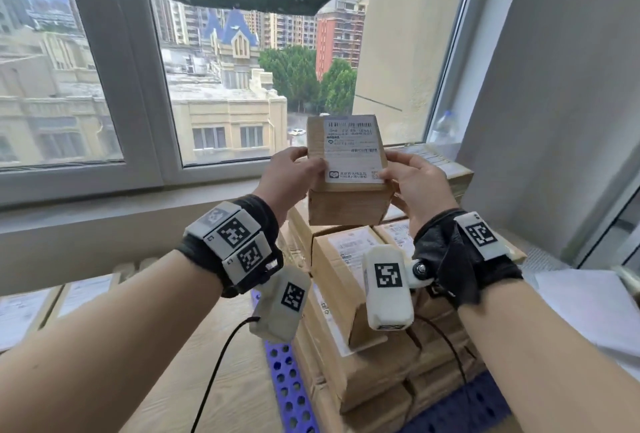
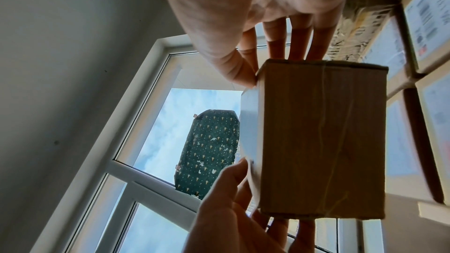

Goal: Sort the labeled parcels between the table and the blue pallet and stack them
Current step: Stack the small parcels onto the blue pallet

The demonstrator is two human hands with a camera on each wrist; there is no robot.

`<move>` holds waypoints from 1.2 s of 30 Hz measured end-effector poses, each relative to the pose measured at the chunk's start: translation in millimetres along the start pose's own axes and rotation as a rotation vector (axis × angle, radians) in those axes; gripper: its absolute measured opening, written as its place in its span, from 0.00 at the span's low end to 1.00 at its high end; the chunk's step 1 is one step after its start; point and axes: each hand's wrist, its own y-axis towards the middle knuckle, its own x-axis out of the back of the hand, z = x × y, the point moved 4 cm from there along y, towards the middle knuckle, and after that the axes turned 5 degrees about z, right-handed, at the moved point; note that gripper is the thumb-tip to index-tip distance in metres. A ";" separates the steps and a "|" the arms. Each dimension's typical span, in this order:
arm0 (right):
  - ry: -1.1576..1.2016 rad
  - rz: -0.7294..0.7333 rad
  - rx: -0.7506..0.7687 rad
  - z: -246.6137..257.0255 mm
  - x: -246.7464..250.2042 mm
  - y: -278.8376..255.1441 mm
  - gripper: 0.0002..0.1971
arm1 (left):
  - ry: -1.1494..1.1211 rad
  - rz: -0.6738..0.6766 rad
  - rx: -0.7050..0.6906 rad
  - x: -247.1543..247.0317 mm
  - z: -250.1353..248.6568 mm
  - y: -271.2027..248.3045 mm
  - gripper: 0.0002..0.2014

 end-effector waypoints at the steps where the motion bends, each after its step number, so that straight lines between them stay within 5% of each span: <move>1: -0.007 0.000 -0.004 -0.8 0.3 3.8 0.12 | -0.001 -0.004 0.003 -2.1 -0.2 3.6 0.17; 9: -0.263 0.025 0.064 12.4 40.5 78.4 0.10 | 0.019 -0.091 0.003 -54.5 -9.7 55.0 0.15; 17: -0.528 0.218 0.162 13.2 73.0 137.1 0.13 | 0.013 -0.212 0.089 -103.0 3.1 91.1 0.18; 21: -0.590 0.328 0.183 4.1 75.0 150.5 0.14 | 0.047 -0.293 0.149 -107.3 11.5 94.2 0.11; 36: -0.854 0.380 0.248 -19.7 76.6 170.3 0.14 | 0.150 -0.295 0.249 -106.8 32.1 103.5 0.23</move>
